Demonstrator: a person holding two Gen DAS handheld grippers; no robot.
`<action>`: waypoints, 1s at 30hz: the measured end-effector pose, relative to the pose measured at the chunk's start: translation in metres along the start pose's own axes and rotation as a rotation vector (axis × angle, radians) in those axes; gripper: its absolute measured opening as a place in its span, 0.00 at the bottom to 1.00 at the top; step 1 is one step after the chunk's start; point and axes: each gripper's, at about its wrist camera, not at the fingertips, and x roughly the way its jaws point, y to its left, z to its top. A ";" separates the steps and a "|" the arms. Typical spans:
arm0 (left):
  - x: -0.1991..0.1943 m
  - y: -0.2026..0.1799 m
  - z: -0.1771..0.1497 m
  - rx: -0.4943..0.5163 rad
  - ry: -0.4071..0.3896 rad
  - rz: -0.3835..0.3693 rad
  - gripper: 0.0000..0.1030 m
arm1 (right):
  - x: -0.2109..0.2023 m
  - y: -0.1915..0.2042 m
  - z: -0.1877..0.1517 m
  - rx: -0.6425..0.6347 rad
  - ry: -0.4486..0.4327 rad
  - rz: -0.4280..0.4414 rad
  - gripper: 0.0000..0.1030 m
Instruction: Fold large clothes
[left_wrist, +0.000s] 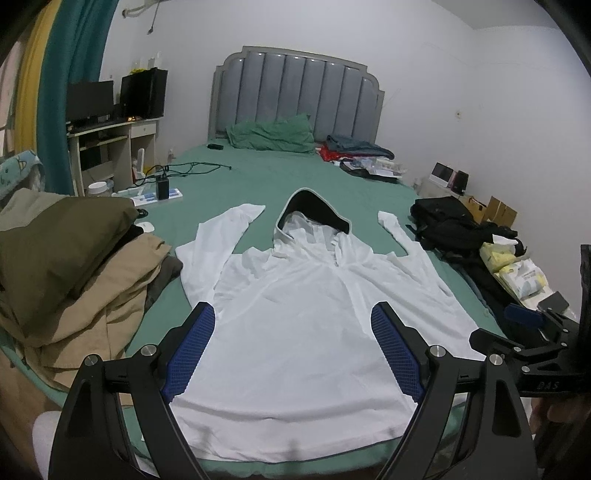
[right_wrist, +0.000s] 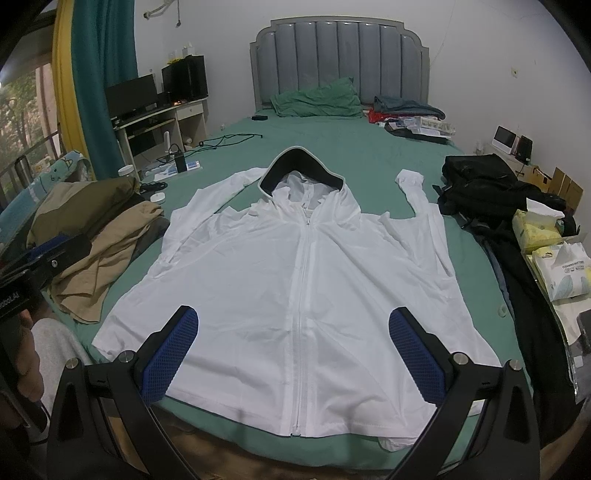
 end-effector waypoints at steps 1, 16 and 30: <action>0.000 0.000 0.000 0.001 0.000 0.001 0.86 | 0.000 0.000 0.000 0.000 -0.001 0.000 0.99; -0.001 -0.001 0.001 0.000 0.000 0.002 0.86 | 0.000 0.000 0.000 -0.001 -0.001 -0.001 0.99; -0.002 -0.002 0.002 0.001 0.000 -0.003 0.86 | 0.000 0.000 0.001 0.000 -0.001 -0.001 0.99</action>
